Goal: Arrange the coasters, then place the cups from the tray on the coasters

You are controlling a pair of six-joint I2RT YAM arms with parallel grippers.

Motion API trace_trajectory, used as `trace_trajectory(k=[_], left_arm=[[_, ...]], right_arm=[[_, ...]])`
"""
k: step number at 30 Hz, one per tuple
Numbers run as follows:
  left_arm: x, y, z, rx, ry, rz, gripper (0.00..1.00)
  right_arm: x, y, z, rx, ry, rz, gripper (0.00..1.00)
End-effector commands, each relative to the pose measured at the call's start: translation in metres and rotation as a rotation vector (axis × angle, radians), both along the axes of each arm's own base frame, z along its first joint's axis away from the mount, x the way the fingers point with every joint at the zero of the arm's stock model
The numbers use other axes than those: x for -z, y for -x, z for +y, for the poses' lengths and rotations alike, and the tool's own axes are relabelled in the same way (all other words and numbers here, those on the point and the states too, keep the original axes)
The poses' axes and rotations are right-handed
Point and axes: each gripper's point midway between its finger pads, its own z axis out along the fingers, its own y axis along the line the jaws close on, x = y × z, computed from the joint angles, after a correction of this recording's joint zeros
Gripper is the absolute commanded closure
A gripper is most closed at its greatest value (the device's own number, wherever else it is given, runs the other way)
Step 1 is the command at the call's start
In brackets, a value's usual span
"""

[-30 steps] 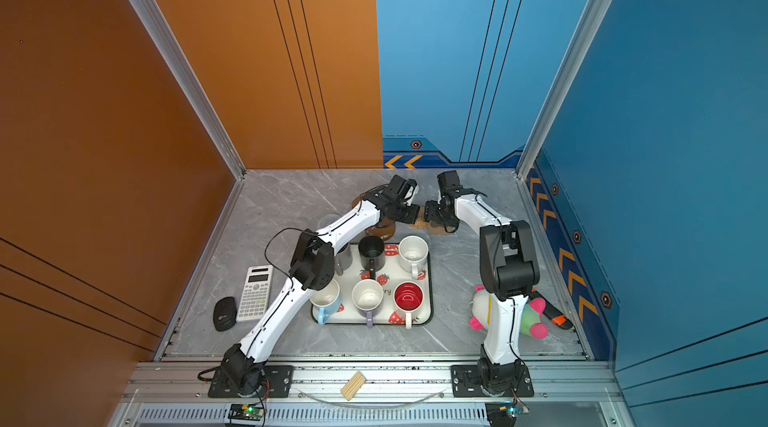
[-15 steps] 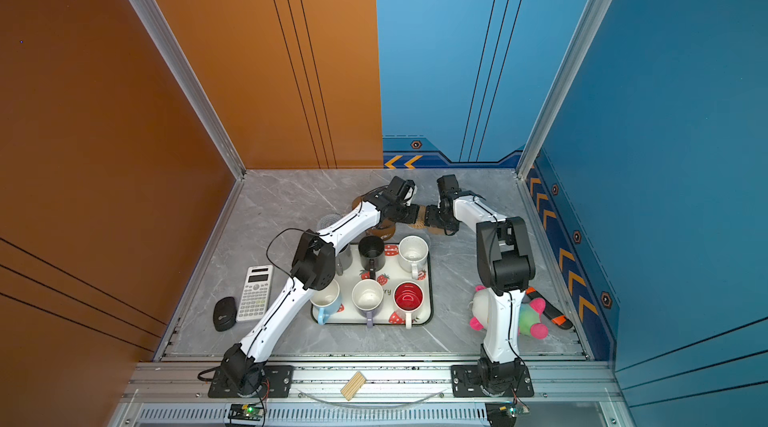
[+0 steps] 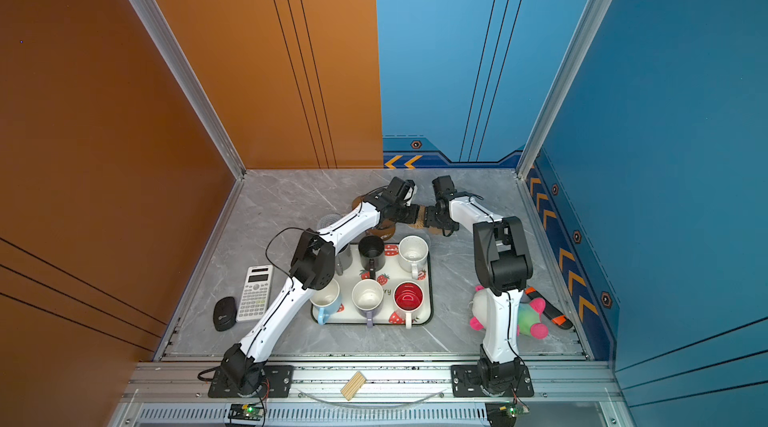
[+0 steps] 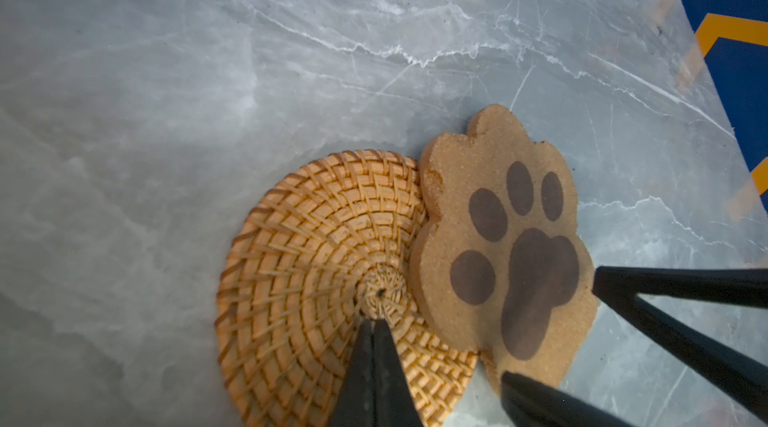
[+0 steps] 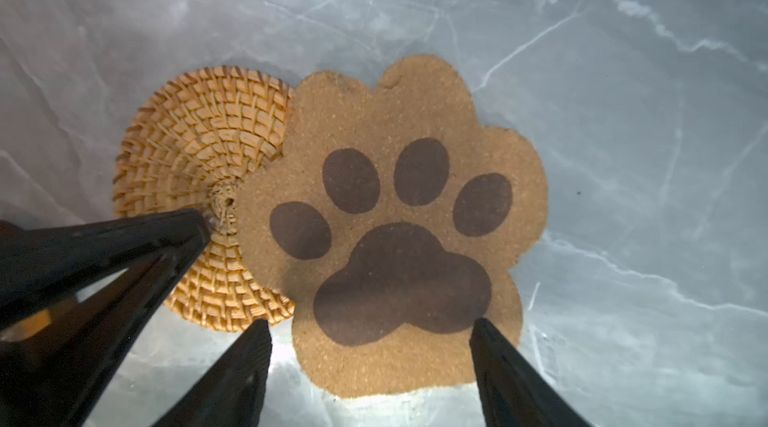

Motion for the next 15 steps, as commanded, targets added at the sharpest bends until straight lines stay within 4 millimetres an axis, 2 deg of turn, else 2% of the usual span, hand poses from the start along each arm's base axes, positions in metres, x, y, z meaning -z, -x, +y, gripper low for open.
trace_trajectory(k=[1, 8, 15], left_arm=[[0.0167, 0.0148, 0.0134, 0.025, -0.061, 0.067, 1.0], [0.0166, 0.0168, 0.0147, 0.031, -0.067, 0.068, 1.0], [0.0146, 0.0178, 0.0209, 0.04, -0.095, 0.062, 1.0]], right_arm=[[0.0185, 0.0031, -0.0053, -0.01, 0.058, 0.032, 0.25], [0.0214, -0.0028, -0.0006, -0.026, 0.113, 0.023, 0.23], [0.0205, -0.0041, -0.0078, -0.006, 0.116, 0.037, 0.23]])
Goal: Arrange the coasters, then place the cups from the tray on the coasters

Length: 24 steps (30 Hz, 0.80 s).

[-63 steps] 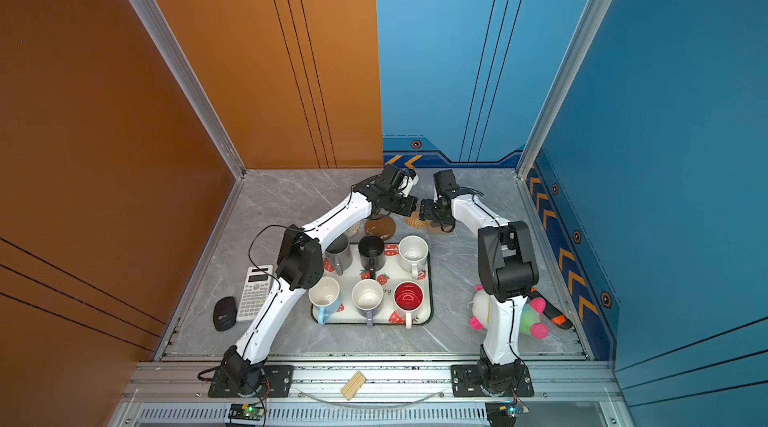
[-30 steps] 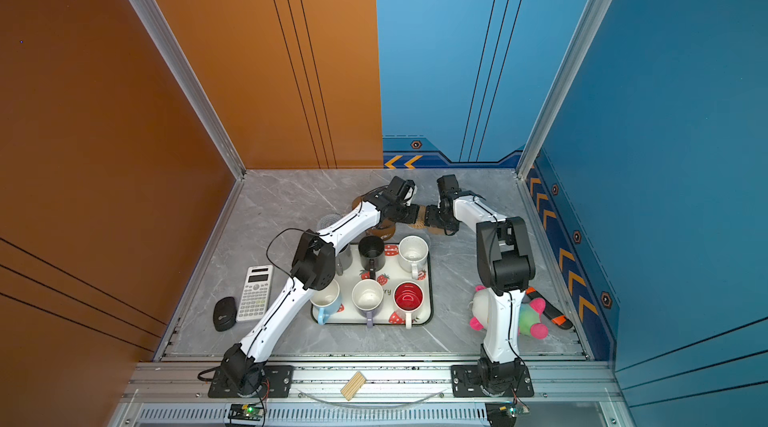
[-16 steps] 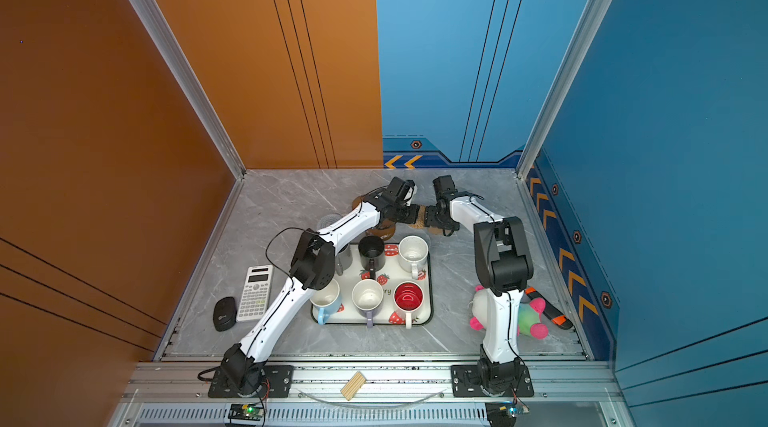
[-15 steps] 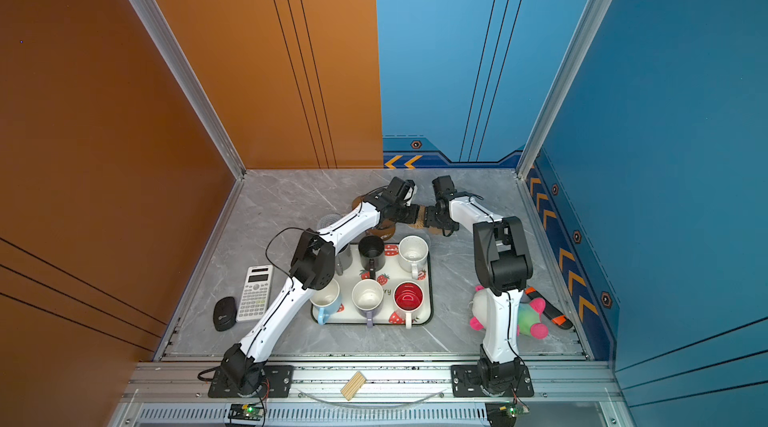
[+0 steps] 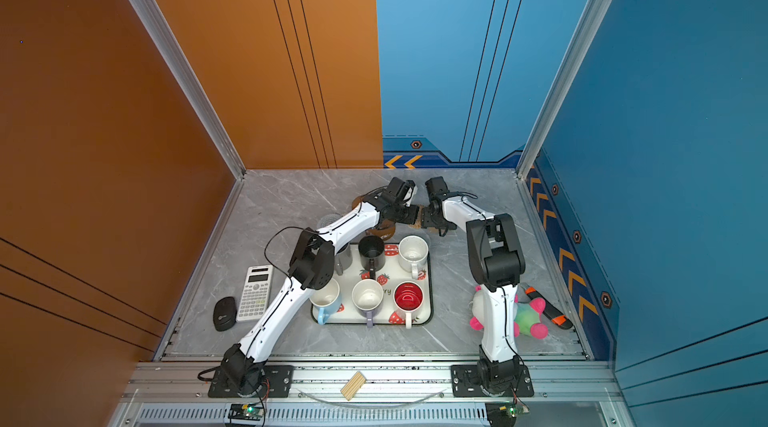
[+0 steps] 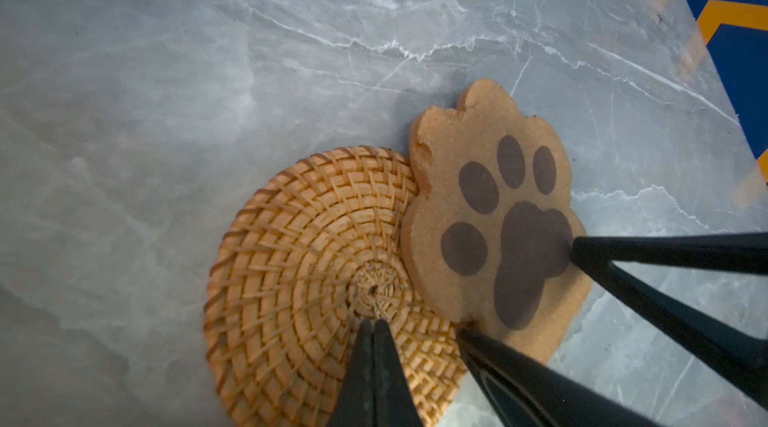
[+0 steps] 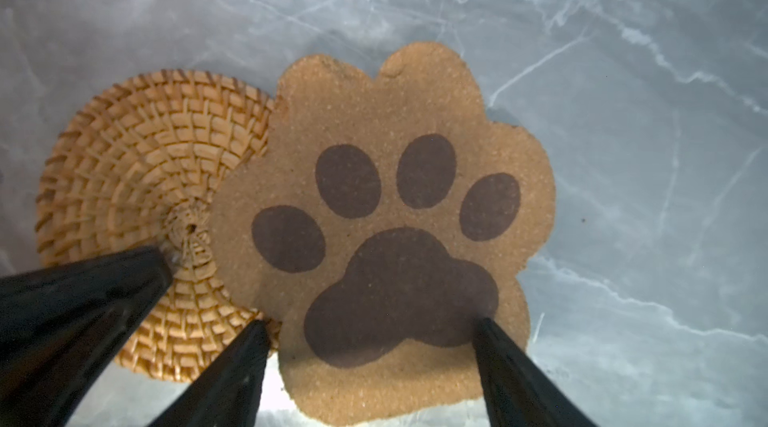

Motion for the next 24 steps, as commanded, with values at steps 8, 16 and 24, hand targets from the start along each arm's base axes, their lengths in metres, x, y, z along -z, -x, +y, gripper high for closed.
trace_trajectory(k=[8, 16, 24], left_arm=[[0.01, 0.013, 0.019, 0.012, -0.061, 0.076, 1.0], [0.014, 0.017, 0.019, 0.021, -0.061, 0.091, 1.0], [0.012, 0.016, 0.024, 0.011, -0.069, 0.09, 1.0]], right_arm=[[0.01, 0.002, -0.017, 0.044, -0.026, 0.045, 0.23], [0.006, 0.005, -0.032, 0.083, -0.029, 0.05, 0.23], [0.004, 0.008, -0.048, 0.123, -0.039, 0.056, 0.23]])
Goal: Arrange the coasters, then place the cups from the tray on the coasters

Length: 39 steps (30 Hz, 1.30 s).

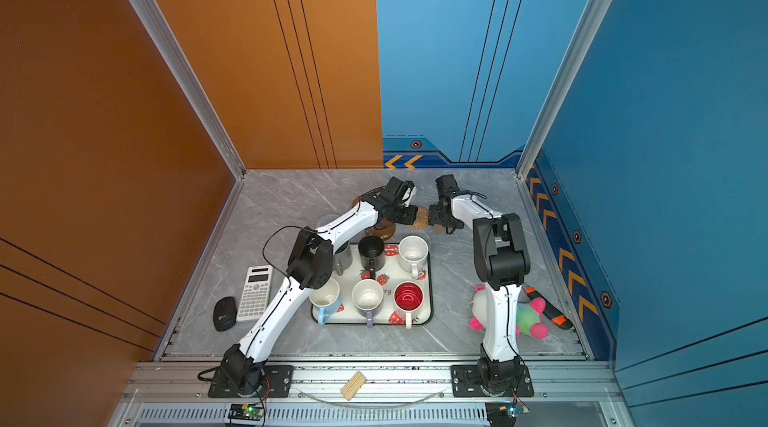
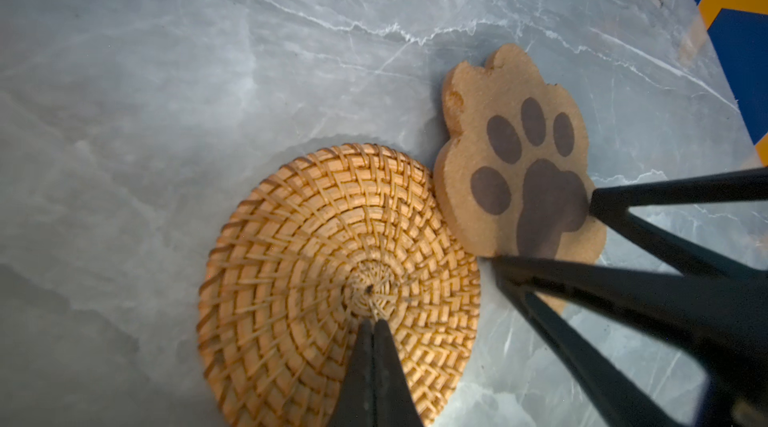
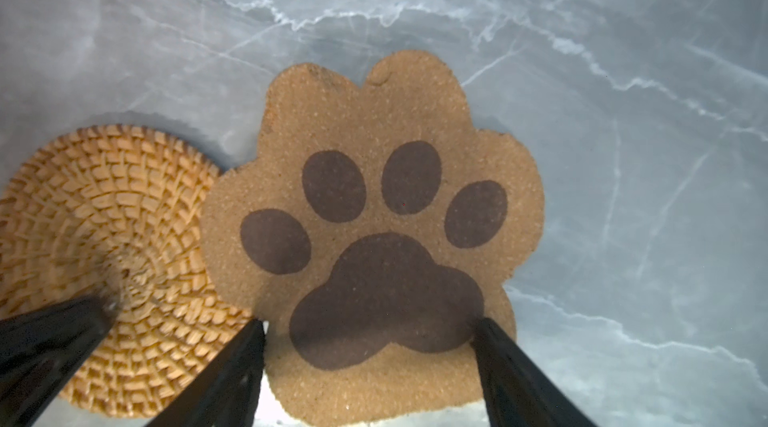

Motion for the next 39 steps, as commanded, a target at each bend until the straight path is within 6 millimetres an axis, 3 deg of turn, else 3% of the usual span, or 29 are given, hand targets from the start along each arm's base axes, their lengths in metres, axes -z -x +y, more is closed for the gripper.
trace_trajectory(k=[1, 11, 20, 21, 29, 34, 37, 39], left_arm=[[0.012, 0.013, 0.021, -0.002, -0.07, 0.072, 1.0], [0.012, 0.006, 0.035, -0.05, -0.088, 0.073, 1.0], [0.002, -0.008, 0.021, -0.078, -0.019, 0.059, 1.0], [-0.001, -0.009, 0.019, -0.079, -0.01, 0.056, 1.0], [-0.02, -0.013, 0.0, -0.065, 0.1, 0.044, 1.0], [-0.05, -0.014, -0.01, -0.056, 0.181, 0.015, 1.0], [-0.081, -0.017, -0.008, -0.056, 0.22, -0.036, 1.0], [-0.102, -0.02, -0.002, -0.063, 0.24, -0.066, 1.0]], right_arm=[[0.006, 0.015, -0.021, 0.064, 0.0, 0.057, 0.23], [0.004, 0.016, -0.02, 0.064, -0.035, 0.059, 0.23], [0.0, 0.017, -0.01, 0.046, -0.067, 0.057, 0.23], [-0.012, 0.015, -0.009, 0.042, -0.075, 0.03, 0.23], [-0.045, 0.01, 0.0, 0.022, -0.137, -0.04, 0.22], [-0.068, 0.008, 0.016, 0.002, -0.211, -0.097, 0.23], [-0.076, 0.006, 0.026, -0.01, -0.25, -0.115, 0.35], [-0.077, 0.005, 0.036, -0.023, -0.284, -0.118, 0.53]])
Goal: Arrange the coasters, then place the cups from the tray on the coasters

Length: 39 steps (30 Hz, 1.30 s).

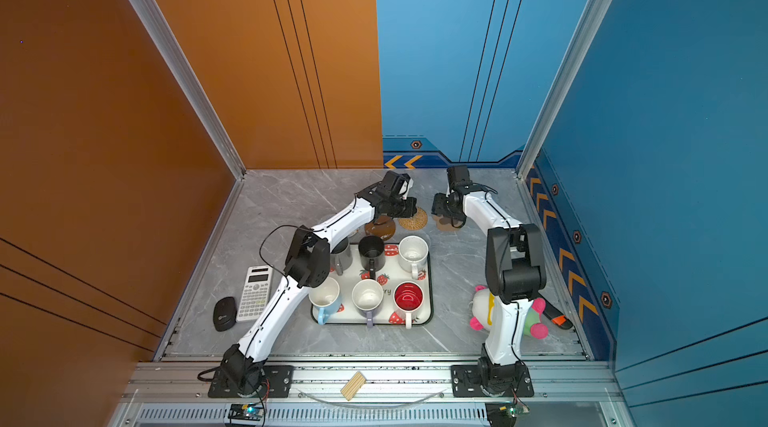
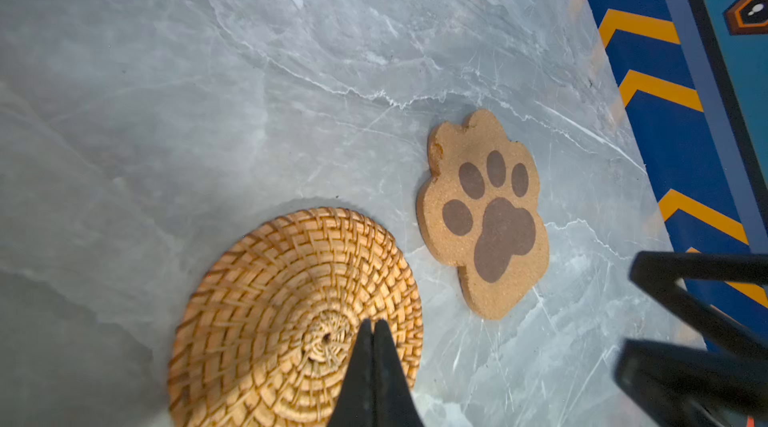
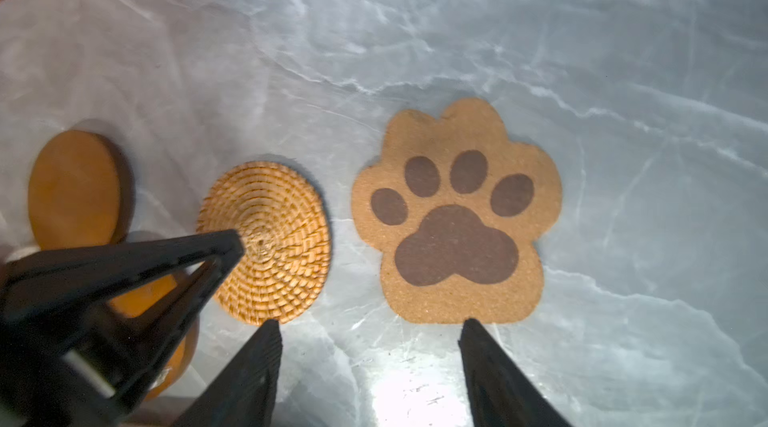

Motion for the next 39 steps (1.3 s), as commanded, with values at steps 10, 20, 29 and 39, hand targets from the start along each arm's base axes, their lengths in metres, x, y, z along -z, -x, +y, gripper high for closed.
trace_trajectory(k=[10, 20, 29, 39], left_arm=[[-0.138, 0.002, 0.077, -0.069, 0.058, -0.164, 1.0], [-0.123, 0.044, 0.153, -0.096, -0.208, -0.134, 1.0], [-0.116, 0.061, 0.174, -0.117, -0.242, -0.11, 1.0], [-0.125, 0.075, 0.189, -0.149, -0.244, -0.104, 1.0]], right_arm=[[0.026, -0.003, 0.065, -0.093, -0.143, 0.073, 1.0], [0.077, -0.006, 0.08, -0.104, -0.116, 0.193, 1.0], [0.094, -0.008, 0.07, -0.074, -0.059, 0.243, 1.0], [0.097, -0.011, 0.043, -0.022, 0.007, 0.257, 1.0]])
